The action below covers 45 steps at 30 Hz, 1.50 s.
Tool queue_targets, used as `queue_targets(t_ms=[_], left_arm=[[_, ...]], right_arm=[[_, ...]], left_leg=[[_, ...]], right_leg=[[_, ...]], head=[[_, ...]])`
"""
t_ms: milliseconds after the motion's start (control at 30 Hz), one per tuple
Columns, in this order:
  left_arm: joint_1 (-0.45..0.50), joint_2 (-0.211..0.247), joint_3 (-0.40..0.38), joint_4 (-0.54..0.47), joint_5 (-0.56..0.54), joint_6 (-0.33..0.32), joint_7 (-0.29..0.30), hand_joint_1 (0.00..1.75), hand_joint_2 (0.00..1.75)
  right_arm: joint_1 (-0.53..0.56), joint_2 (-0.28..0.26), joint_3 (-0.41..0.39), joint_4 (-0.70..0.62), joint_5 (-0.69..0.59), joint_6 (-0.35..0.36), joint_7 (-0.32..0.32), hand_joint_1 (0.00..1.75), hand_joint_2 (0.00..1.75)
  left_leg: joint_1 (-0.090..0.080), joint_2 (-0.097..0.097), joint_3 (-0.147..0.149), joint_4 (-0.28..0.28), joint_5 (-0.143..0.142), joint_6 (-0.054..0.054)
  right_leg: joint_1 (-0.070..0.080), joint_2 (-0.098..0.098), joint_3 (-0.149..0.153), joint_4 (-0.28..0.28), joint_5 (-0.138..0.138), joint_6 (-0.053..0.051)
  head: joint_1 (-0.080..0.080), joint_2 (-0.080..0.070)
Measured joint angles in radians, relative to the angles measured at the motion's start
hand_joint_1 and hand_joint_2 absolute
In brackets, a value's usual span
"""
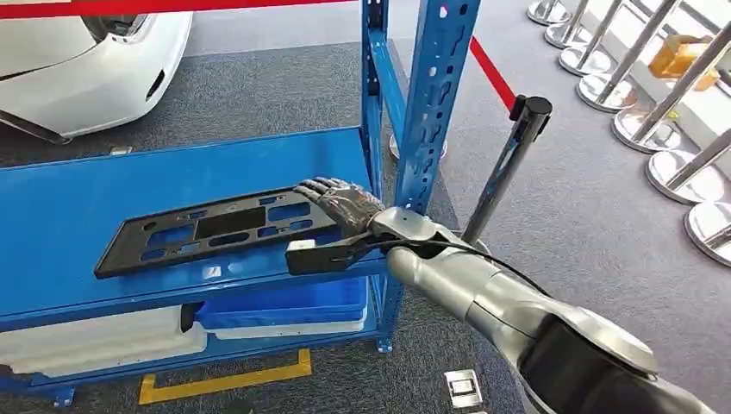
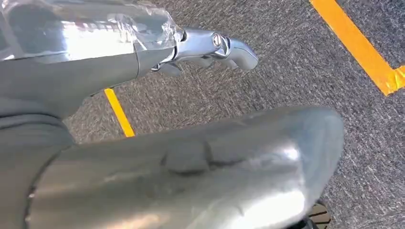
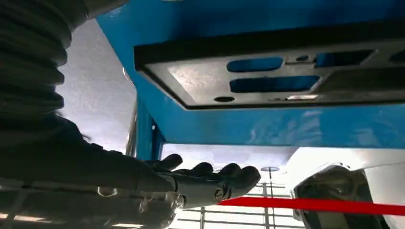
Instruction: Take the parts from the cabinet and place them on the table.
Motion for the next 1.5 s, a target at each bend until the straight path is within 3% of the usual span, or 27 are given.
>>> queue_targets(t_ms=[367, 867, 967, 1000, 1100, 1167, 1200, 1233, 1500], left_arm=[[0.000, 0.000, 0.010, 0.000, -0.006, -0.002, -0.002, 0.00, 0.00], [0.000, 0.000, 0.026, 0.000, -0.031, 0.008, 0.010, 0.00, 0.00], [0.000, 0.000, 0.029, 0.000, -0.032, 0.019, 0.006, 0.00, 0.00], [0.000, 0.000, 0.029, 0.000, -0.032, 0.024, 0.004, 0.00, 0.00], [0.000, 0.000, 0.035, 0.000, -0.035, 0.028, 0.000, 0.00, 0.00], [0.000, 0.000, 0.037, 0.000, -0.042, 0.034, -0.003, 0.00, 0.00], [-0.001, 0.000, 0.037, 0.000, -0.043, 0.036, -0.004, 0.00, 0.00], [-0.001, 0.000, 0.039, 0.000, -0.044, 0.037, -0.006, 0.00, 0.00], [-0.007, 0.000, 0.053, 0.000, -0.054, 0.040, -0.008, 0.00, 0.00]], right_arm=[[0.008, 0.001, 0.000, 0.108, -0.008, 0.025, -0.003, 0.00, 1.75], [0.019, 0.003, 0.024, 0.181, 0.027, 0.034, -0.060, 0.00, 1.75], [0.026, 0.005, 0.035, 0.190, 0.109, 0.003, -0.056, 0.00, 1.75], [0.028, 0.005, 0.040, 0.191, 0.130, -0.007, -0.053, 0.21, 1.75], [0.029, 0.005, 0.069, 0.206, 0.174, -0.033, -0.039, 0.09, 1.75], [0.029, 0.005, 0.082, 0.213, 0.196, -0.041, -0.032, 0.30, 1.75], [0.029, 0.005, 0.086, 0.213, 0.206, -0.044, -0.029, 0.93, 1.75], [0.030, 0.003, 0.092, 0.215, 0.217, -0.046, -0.026, 1.69, 1.75], [0.046, -0.006, 0.125, 0.216, 0.251, -0.053, -0.018, 1.75, 1.75]], left_leg=[[-0.002, -0.002, -0.001, 0.000, 0.005, 0.007], [-0.003, -0.006, -0.001, 0.001, 0.006, 0.009], [-0.003, -0.007, -0.002, 0.001, 0.006, 0.009], [-0.003, -0.007, -0.002, 0.001, 0.006, 0.009], [-0.003, -0.007, -0.002, 0.001, 0.005, 0.010], [-0.003, -0.007, -0.002, 0.001, 0.005, 0.010], [-0.003, -0.007, -0.001, 0.001, 0.005, 0.010], [-0.003, -0.007, -0.001, 0.001, 0.005, 0.010], [-0.002, -0.003, 0.005, 0.001, 0.002, 0.012]], right_leg=[[0.000, -0.001, 0.001, -0.001, 0.003, 0.006], [-0.001, -0.004, 0.005, -0.006, 0.006, 0.010], [-0.001, -0.004, 0.005, -0.007, 0.006, 0.010], [-0.001, -0.004, 0.005, -0.007, 0.006, 0.010], [-0.001, -0.004, 0.006, -0.008, 0.006, 0.010], [-0.001, -0.004, 0.006, -0.008, 0.006, 0.010], [-0.001, -0.004, 0.006, -0.008, 0.006, 0.010], [-0.001, -0.004, 0.006, -0.008, 0.006, 0.011], [-0.001, 0.000, 0.012, -0.010, 0.003, 0.015]], head=[[0.000, 0.000], [0.002, 0.000], [0.002, 0.000], [0.003, 0.000], [0.003, 0.000], [0.003, 0.000], [0.003, 0.000], [0.003, 0.000], [0.003, 0.000]])
